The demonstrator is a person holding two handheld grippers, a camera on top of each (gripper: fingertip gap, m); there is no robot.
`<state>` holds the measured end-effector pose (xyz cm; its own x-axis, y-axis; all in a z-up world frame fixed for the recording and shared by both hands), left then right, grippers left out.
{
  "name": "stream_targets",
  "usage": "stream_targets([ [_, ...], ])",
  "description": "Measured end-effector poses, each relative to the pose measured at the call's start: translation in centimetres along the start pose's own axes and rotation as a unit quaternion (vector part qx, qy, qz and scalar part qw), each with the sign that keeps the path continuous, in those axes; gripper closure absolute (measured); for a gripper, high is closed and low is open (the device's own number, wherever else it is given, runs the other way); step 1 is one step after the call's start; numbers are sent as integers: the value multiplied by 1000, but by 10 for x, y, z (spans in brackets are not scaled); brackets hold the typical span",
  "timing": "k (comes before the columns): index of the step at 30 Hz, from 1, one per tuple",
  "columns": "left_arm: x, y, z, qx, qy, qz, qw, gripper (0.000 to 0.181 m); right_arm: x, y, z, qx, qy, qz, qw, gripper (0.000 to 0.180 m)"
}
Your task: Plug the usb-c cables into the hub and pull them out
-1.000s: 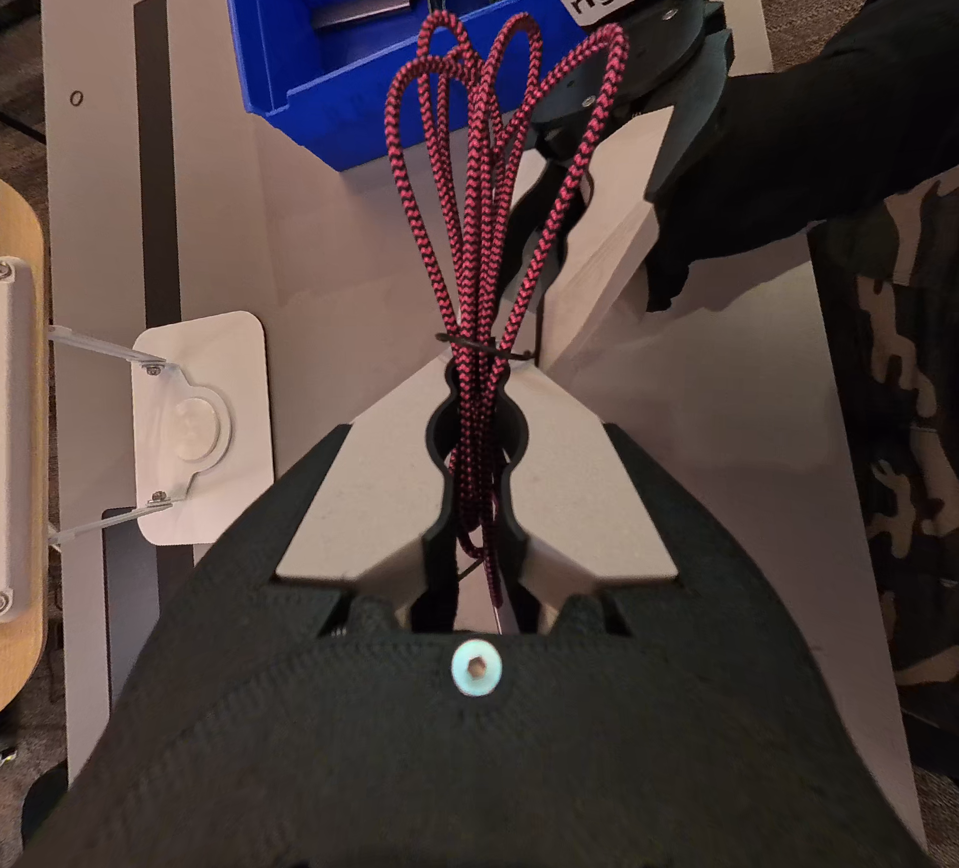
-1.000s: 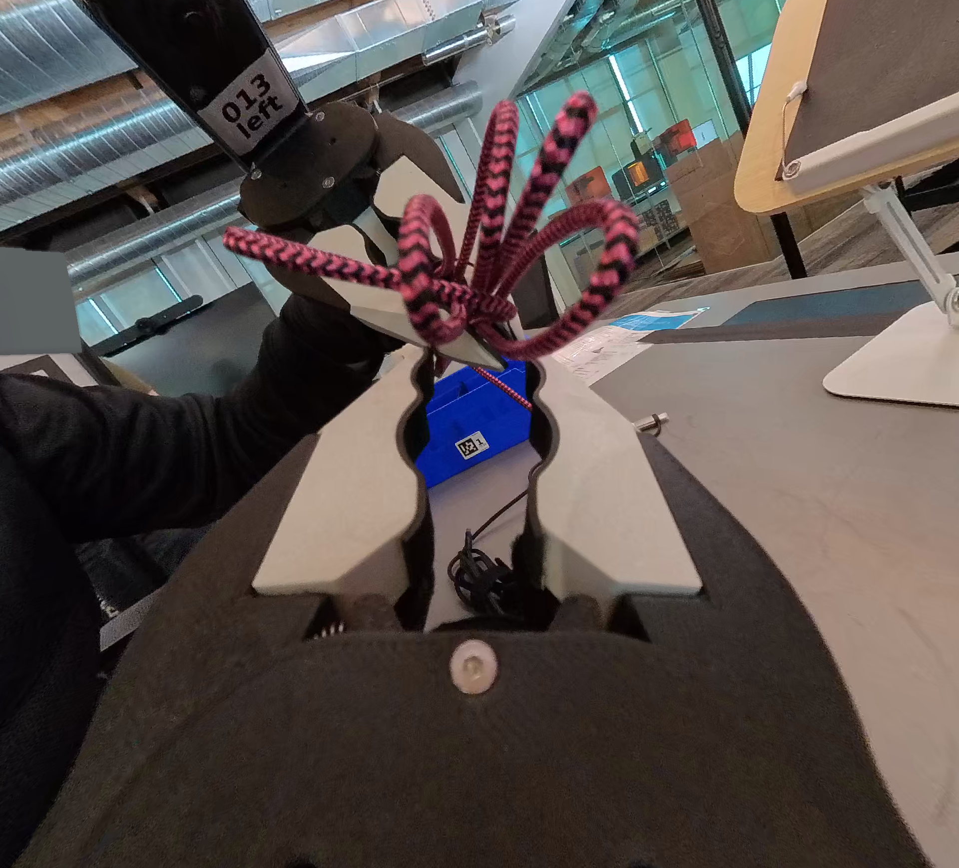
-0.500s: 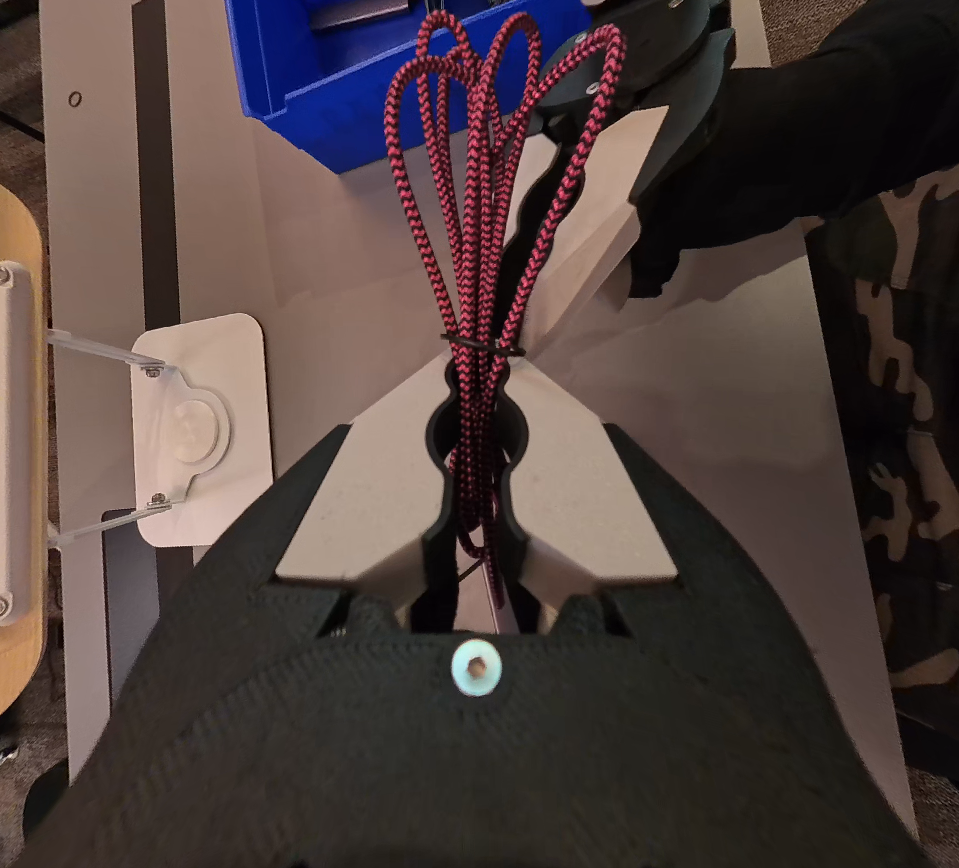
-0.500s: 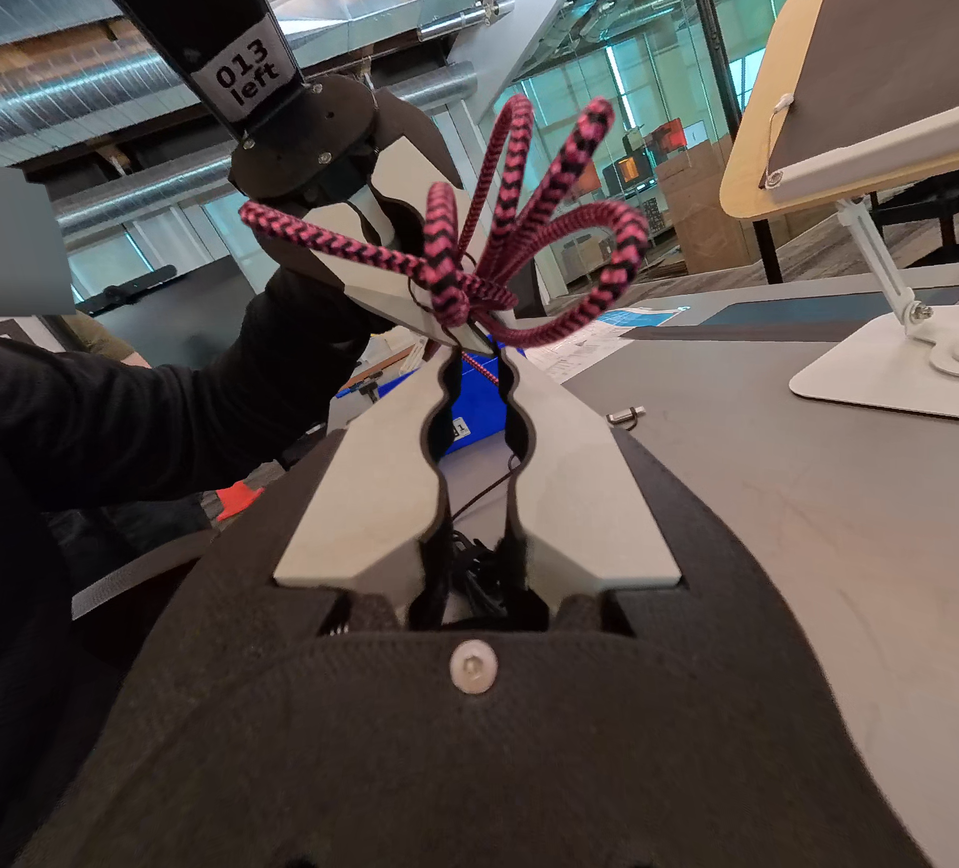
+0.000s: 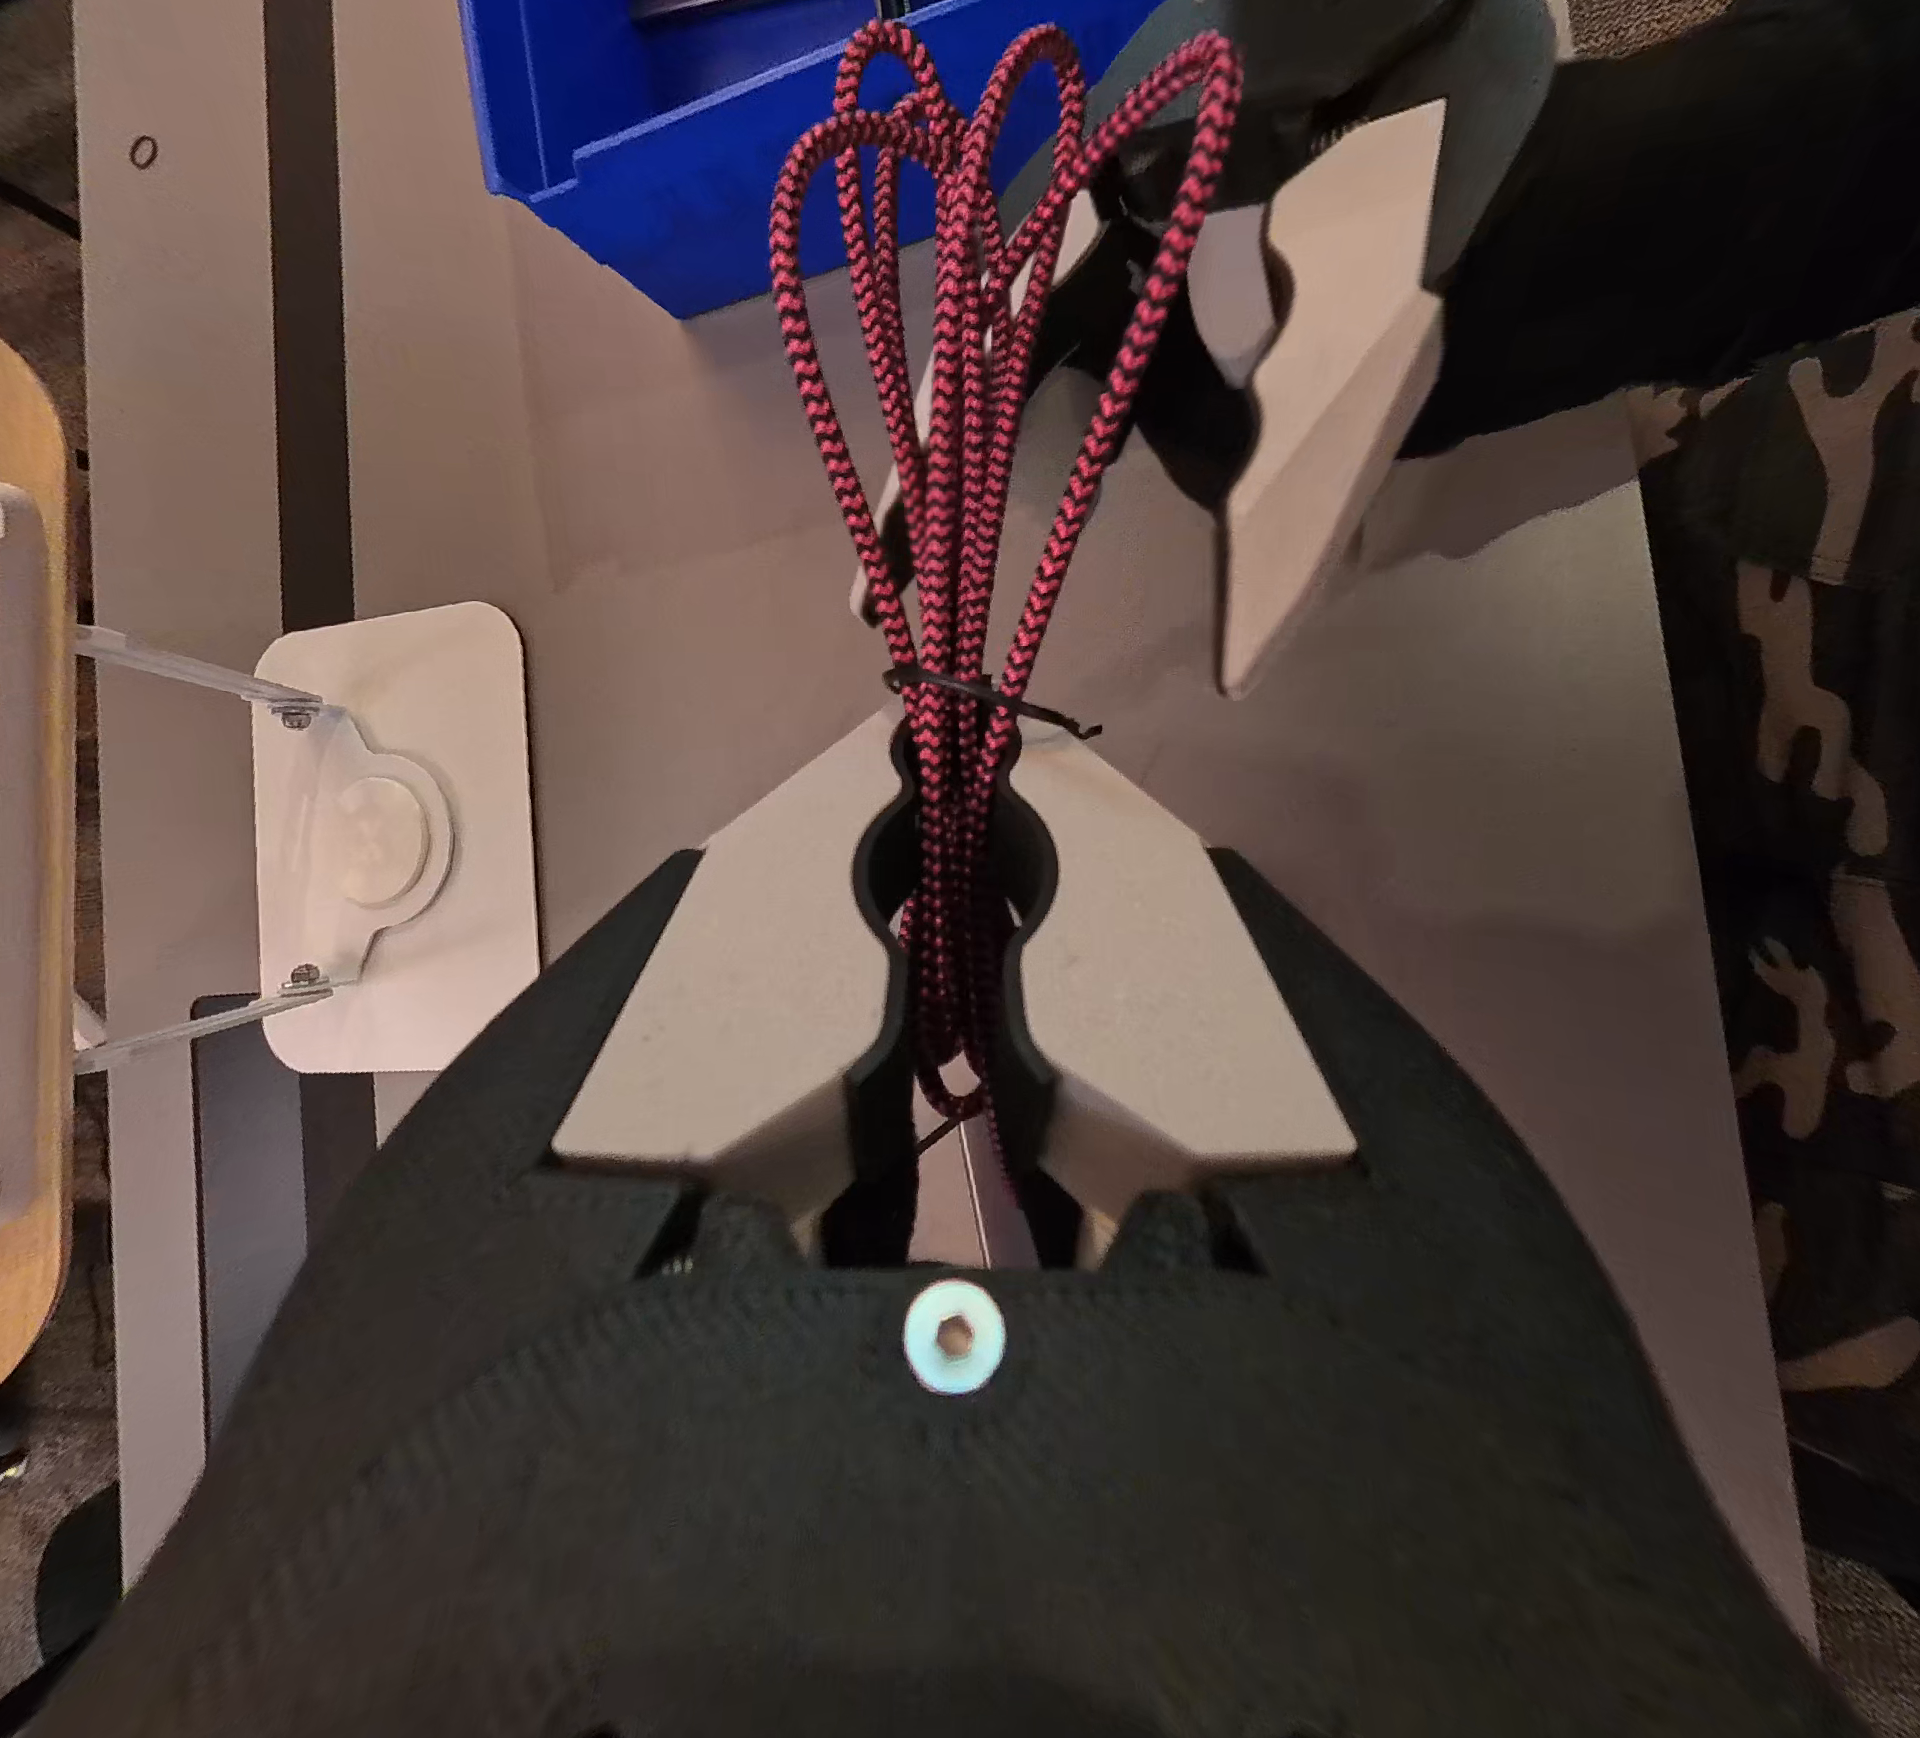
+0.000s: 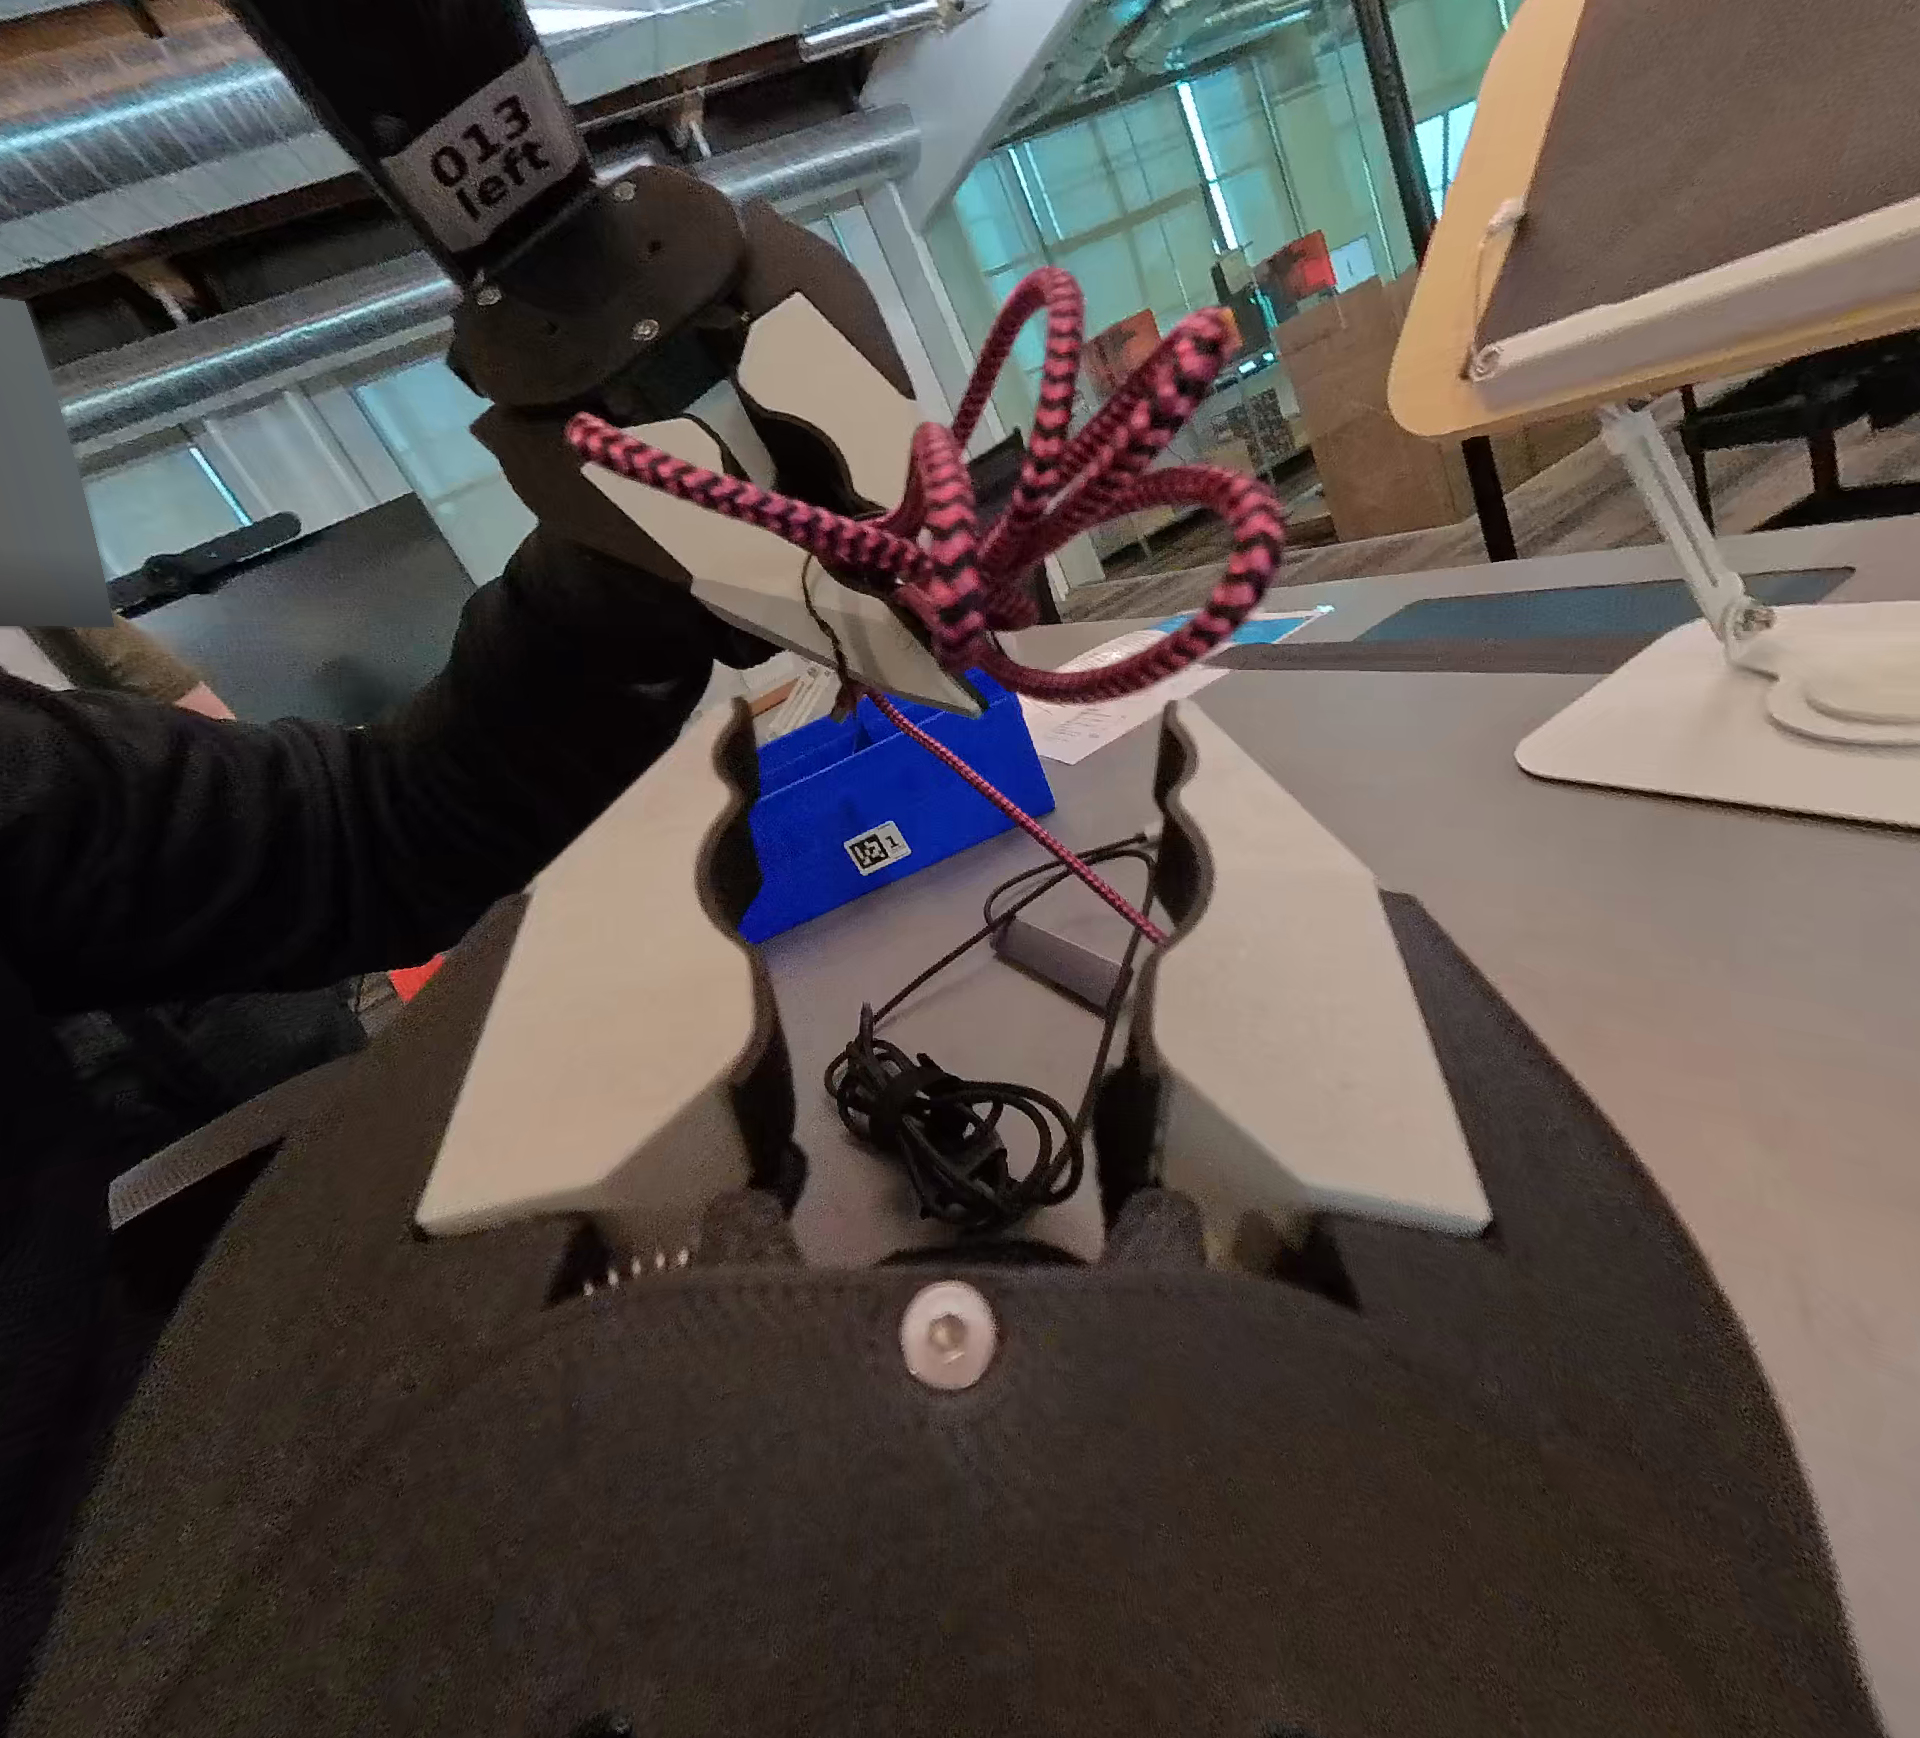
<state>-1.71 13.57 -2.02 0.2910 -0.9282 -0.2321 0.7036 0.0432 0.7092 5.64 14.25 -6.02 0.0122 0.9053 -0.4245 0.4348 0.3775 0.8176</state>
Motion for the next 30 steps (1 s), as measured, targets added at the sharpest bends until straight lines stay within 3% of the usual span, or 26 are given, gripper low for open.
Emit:
stream_targets([
  [4, 1, 1, -3, -3, 2, 1, 1000, 176, -8, 6, -8, 30, 19, 1, 999, 108],
  [8, 2, 4, -5, -4, 10, 5, 1000, 176, -9, 3, -15, 34, 31, -19, 999, 127],
  [21, 6, 9, -4, 14, -22, 24, 999, 176, -2, 7, -2, 40, 45, -27, 998, 155],
  [27, 7, 8, -6, 9, -26, 25, 999, 176, -1, 4, 2, 37, 43, -17, 998, 159],
  [28, 6, 7, -6, 5, -22, 24, 999, 176, -1, 5, 3, 40, 48, -15, 998, 176],
  [30, 7, 7, -7, 7, -27, 27, 999, 176, -1, 5, 5, 40, 50, -10, 998, 179],
])
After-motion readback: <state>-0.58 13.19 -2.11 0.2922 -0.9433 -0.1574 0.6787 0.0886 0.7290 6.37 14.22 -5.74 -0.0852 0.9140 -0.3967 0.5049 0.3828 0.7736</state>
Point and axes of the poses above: each gripper's, where its closed fingertips meet, z back along the fingers, y out of its top, x = y × z across the jaws, the point moved 5 cm from there along z, back along the fingers, and after that the axes turned 11 degrees about x, right-handed, at the moved point
